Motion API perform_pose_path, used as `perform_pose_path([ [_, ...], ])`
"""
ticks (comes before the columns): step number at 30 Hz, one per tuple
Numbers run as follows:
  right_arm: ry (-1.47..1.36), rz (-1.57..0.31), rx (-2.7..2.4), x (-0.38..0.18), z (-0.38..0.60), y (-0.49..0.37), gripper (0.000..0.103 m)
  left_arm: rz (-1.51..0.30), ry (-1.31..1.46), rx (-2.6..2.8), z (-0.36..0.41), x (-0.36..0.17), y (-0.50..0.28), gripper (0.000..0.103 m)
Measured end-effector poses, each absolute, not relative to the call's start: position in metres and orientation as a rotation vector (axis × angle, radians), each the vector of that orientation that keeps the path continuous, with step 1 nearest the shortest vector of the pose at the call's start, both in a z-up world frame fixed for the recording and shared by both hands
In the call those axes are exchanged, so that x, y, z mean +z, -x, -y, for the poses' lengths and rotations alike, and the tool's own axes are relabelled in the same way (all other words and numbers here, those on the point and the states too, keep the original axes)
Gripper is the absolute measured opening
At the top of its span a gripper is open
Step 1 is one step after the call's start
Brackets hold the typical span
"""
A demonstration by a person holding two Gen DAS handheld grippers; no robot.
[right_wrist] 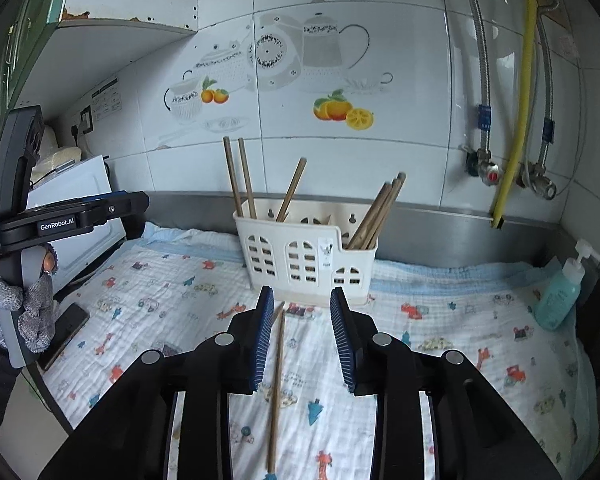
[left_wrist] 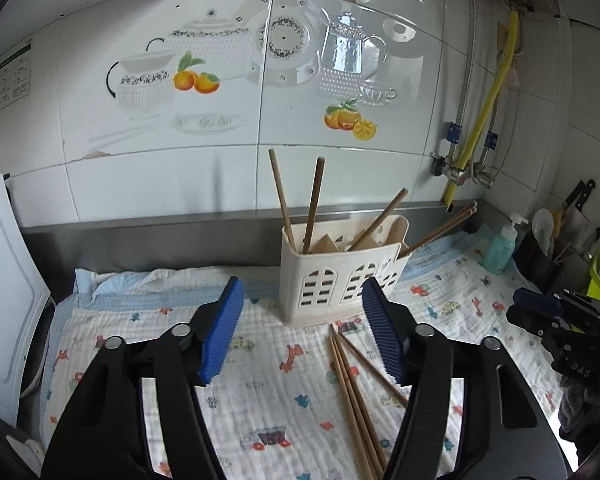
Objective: Organize utensils
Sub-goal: 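Withdraw both tools from the holder back toward the chopstick pile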
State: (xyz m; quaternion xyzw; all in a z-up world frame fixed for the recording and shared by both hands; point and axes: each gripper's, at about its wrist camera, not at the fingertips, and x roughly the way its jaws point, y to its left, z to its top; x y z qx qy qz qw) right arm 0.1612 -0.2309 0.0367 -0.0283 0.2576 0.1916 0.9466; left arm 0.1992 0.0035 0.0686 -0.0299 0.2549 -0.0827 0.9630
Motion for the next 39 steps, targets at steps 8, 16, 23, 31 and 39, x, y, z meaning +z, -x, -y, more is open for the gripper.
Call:
perform_pose_path([
  [8,0.057,-0.611,0.406,-0.020,0.219,-0.136,0.029,-0.585,0.108,-0.139,-0.014,0.022,-0.173,0.072],
  [16,0.070,-0.706,0.401,-0.068,0.206,-0.137,0.030,-0.648,0.168,-0.097,-0.030,-0.009,-0.162,0.078],
  [23,0.068,-0.758,0.412,-0.090,0.197,-0.147,0.037,-0.681,0.144,-0.059,-0.028,-0.027,-0.154,0.080],
  [31,0.063,-0.798,0.419,-0.100,0.191,-0.164,0.048,-0.702,0.101,-0.034,-0.025,-0.039,-0.149,0.081],
  [39,0.062,-0.832,0.430,-0.106,0.188,-0.174,0.043,-0.721,0.116,-0.031,-0.030,-0.046,-0.150,0.081],
])
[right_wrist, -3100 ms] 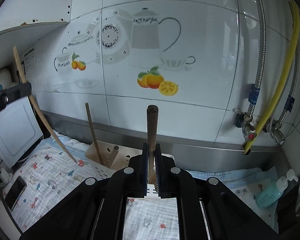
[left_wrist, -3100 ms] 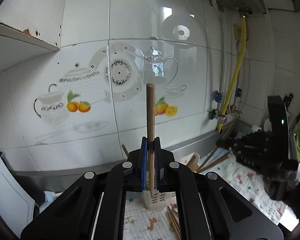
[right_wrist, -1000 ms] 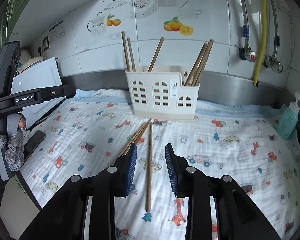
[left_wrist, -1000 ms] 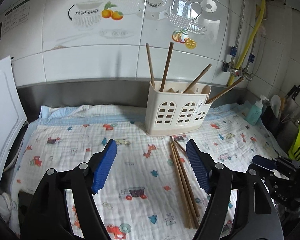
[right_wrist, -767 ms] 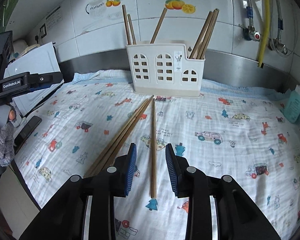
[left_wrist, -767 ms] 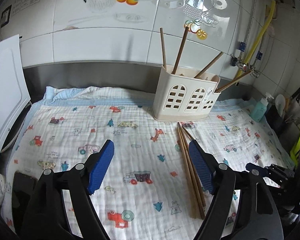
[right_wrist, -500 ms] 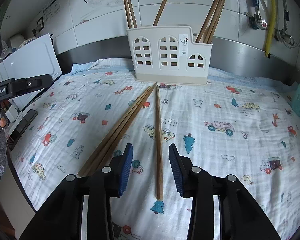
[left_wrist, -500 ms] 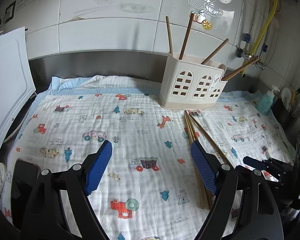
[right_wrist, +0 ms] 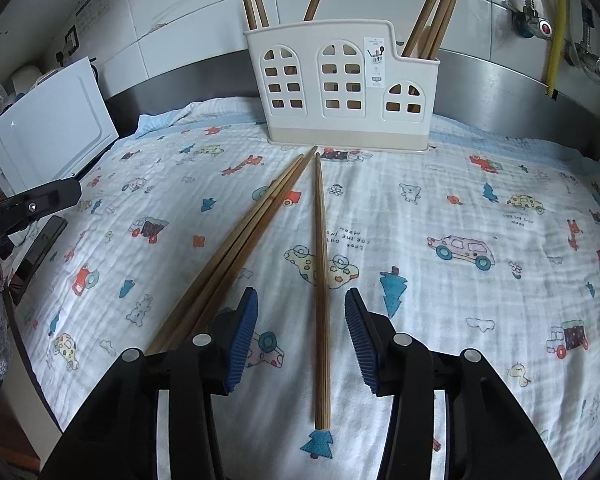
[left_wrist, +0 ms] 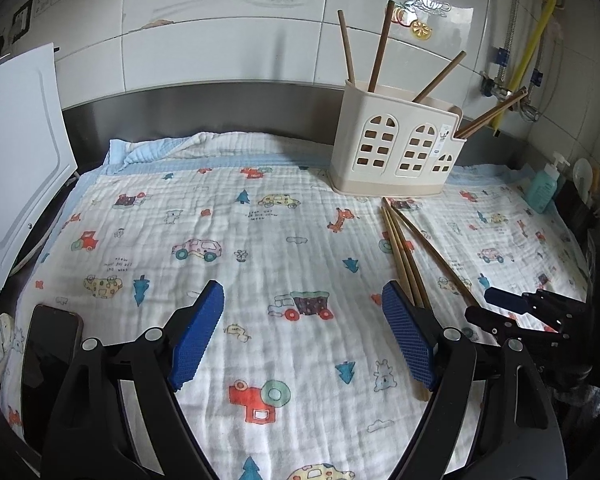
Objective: Organize utensils
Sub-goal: 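Withdraw both tools from the holder back toward the chopstick pile, then close the left tool on a chopstick while the right tool grasps another chopstick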
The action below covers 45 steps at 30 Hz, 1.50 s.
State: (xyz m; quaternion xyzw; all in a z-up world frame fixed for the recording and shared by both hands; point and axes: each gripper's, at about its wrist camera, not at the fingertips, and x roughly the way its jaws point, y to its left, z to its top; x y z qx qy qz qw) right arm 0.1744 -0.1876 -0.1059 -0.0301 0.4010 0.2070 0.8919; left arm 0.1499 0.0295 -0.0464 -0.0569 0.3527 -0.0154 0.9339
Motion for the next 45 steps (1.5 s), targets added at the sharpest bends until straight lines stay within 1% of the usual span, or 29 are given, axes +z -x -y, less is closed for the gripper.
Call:
perform_pose_path([
  [2,0.066,-0.836,0.431,-0.106,0.186,-0.177,0.038,-0.724,0.117,-0.028,-0.030,-0.048,-0.150,0.081],
  [4,0.069,-0.840,0.432,-0.107,0.185,-0.178,0.036,-0.728,0.121,-0.028,-0.031,-0.049,-0.150,0.081],
  [7,0.072,-0.846,0.435,-0.108,0.183,-0.181,0.031,-0.733,0.121,-0.029,-0.032,-0.050,-0.150,0.081],
  [9,0.076,-0.848,0.428,-0.109,0.184,-0.182,0.030,-0.734,0.121,-0.030,-0.032,-0.050,-0.150,0.081],
  [13,0.074,-0.860,0.422,-0.112,0.185,-0.186,0.021,-0.738,0.120,-0.034,-0.031,-0.051,-0.150,0.081],
  [15,0.079,-0.866,0.416,-0.113,0.185,-0.187,0.020,-0.742,0.120,-0.040,-0.030,-0.052,-0.150,0.081],
  [16,0.081,-0.869,0.413,-0.114,0.186,-0.188,0.018,-0.744,0.119,-0.043,-0.028,-0.053,-0.150,0.081],
  [17,0.084,-0.870,0.404,-0.114,0.186,-0.188,0.013,-0.746,0.118,-0.048,-0.027,-0.054,-0.150,0.081],
  [19,0.087,-0.875,0.387,-0.116,0.188,-0.190,0.006,-0.754,0.111,-0.062,-0.022,-0.056,-0.150,0.081],
  [34,0.054,-0.874,0.397,-0.115,0.193,-0.189,0.006,-0.817,0.052,-0.150,0.031,-0.071,-0.152,0.078],
  [35,0.050,-0.872,0.397,-0.115,0.194,-0.188,0.006,-0.821,0.041,-0.145,0.035,-0.072,-0.153,0.077],
  [36,0.045,-0.870,0.396,-0.114,0.195,-0.188,0.006,-0.829,0.033,-0.144,0.037,-0.073,-0.154,0.070],
  [40,0.035,-0.870,0.394,-0.113,0.199,-0.186,0.006,-0.867,0.034,-0.146,0.044,-0.080,-0.160,0.062],
  [41,0.034,-0.868,0.394,-0.113,0.200,-0.185,0.006,-0.875,0.035,-0.150,0.046,-0.082,-0.162,0.058],
  [43,0.032,-0.864,0.394,-0.112,0.202,-0.184,0.006,-0.886,0.032,-0.154,0.049,-0.085,-0.163,0.056],
  [45,0.025,-0.861,0.395,-0.111,0.205,-0.183,0.006,-0.901,0.024,-0.144,0.053,-0.089,-0.167,0.048],
])
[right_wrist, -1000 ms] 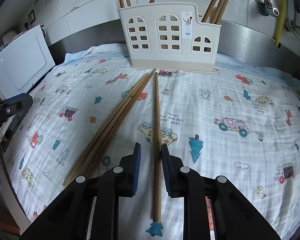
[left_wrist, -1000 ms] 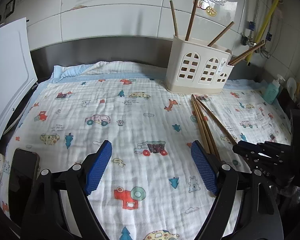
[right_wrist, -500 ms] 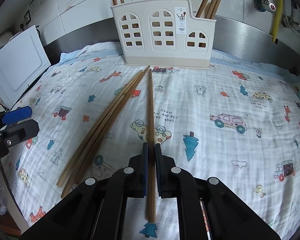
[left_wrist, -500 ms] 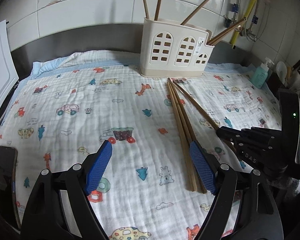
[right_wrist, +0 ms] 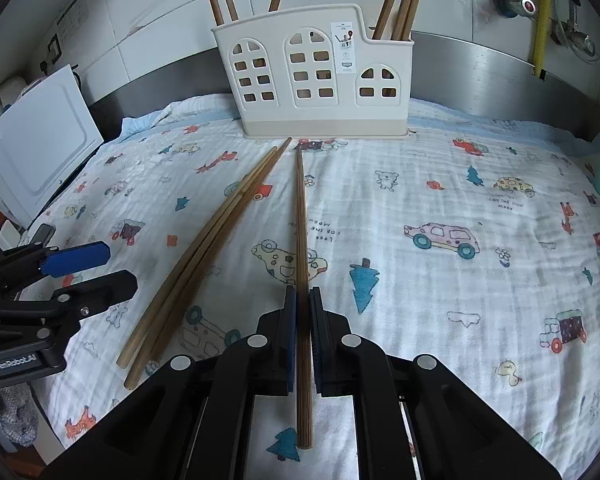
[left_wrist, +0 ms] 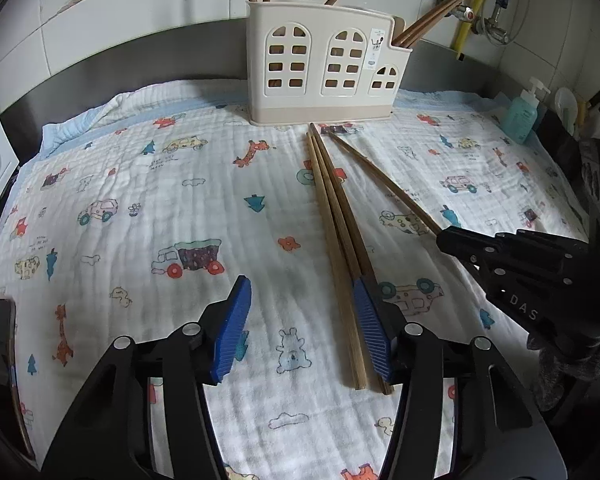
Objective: Organize utensils
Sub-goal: 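Close the left tool on a chopstick while the right tool grasps another chopstick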
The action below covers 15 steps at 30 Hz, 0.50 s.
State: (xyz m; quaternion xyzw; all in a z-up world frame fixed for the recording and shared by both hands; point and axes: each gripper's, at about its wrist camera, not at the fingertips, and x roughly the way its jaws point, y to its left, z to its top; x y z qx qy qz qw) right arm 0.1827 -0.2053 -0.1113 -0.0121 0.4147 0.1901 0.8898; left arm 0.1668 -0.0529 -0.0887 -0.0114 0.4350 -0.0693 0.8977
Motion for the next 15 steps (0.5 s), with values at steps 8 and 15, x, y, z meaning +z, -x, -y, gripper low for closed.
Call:
perform_pose_path([
  [8,0.000,-0.851,0.401,-0.110,0.212,-0.181,0.006,-0.931,0.017,-0.153,0.064,-0.096,-0.175,0.039],
  [15,-0.014,-0.841,0.411,-0.109,0.214,-0.179,0.006,-0.954,-0.001,-0.156,0.073,-0.101,-0.180,0.029],
])
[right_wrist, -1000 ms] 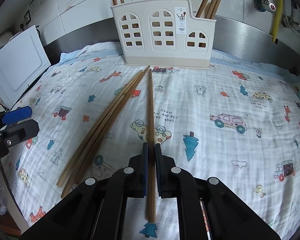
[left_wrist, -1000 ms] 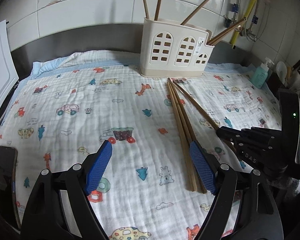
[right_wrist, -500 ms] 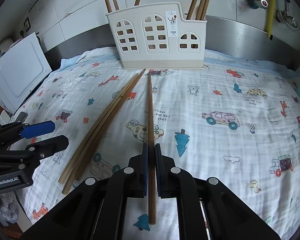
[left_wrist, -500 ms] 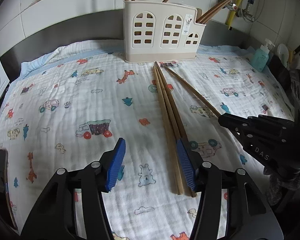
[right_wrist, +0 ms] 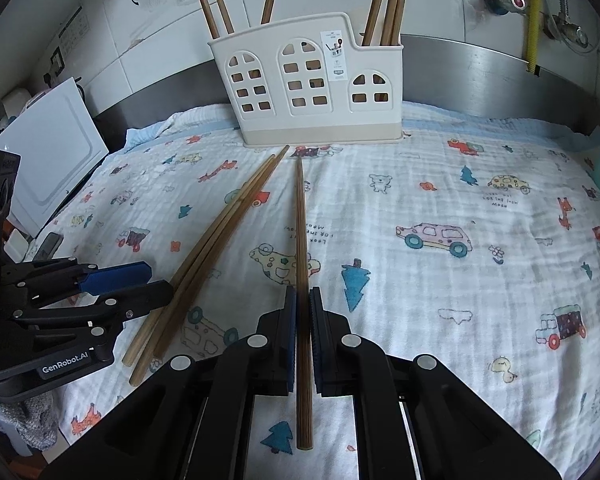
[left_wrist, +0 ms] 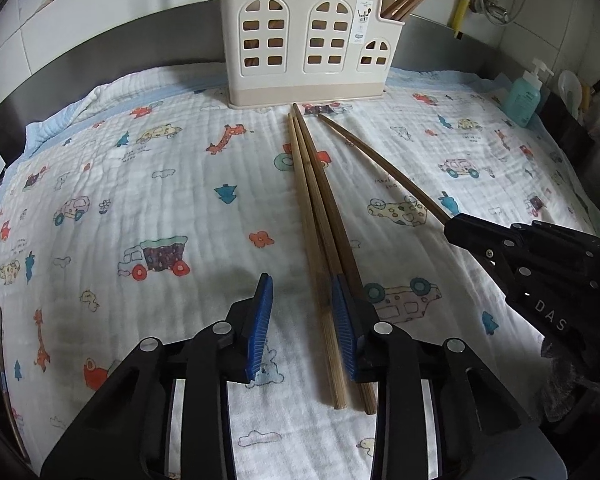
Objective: Organize utensils
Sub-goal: 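Close the left tool on a chopstick while the right tool grasps another chopstick, then lift the left tool's chopstick into the holder while the right tool inserts its chopstick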
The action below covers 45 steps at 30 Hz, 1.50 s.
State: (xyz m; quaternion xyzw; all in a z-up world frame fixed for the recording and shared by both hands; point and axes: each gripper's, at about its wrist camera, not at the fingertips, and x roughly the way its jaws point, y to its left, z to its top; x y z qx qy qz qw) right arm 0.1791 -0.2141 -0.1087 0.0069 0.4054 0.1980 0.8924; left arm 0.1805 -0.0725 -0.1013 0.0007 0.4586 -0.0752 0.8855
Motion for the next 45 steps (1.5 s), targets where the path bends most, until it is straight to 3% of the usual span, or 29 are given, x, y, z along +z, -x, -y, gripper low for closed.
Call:
perform_pose_path([
  [11,-0.024,-0.843,0.411,-0.110,0.218,-0.178,0.006,-0.965,-0.038,-0.122,0.079,-0.106,-0.185,0.023],
  [21,-0.031,-0.843,0.406,-0.109,0.217,-0.176,0.006,-0.951,-0.056,-0.116,0.079,-0.106,-0.189,0.006],
  [31,-0.032,-0.782,0.400,-0.087,0.220,-0.168,0.006,-0.853,0.055,-0.190,0.058,-0.077,-0.180,0.006],
  [45,-0.016,-0.627,0.420,-0.013,0.217,-0.177,0.006,-0.685,0.096,-0.269,0.042,-0.015,-0.182,0.006],
])
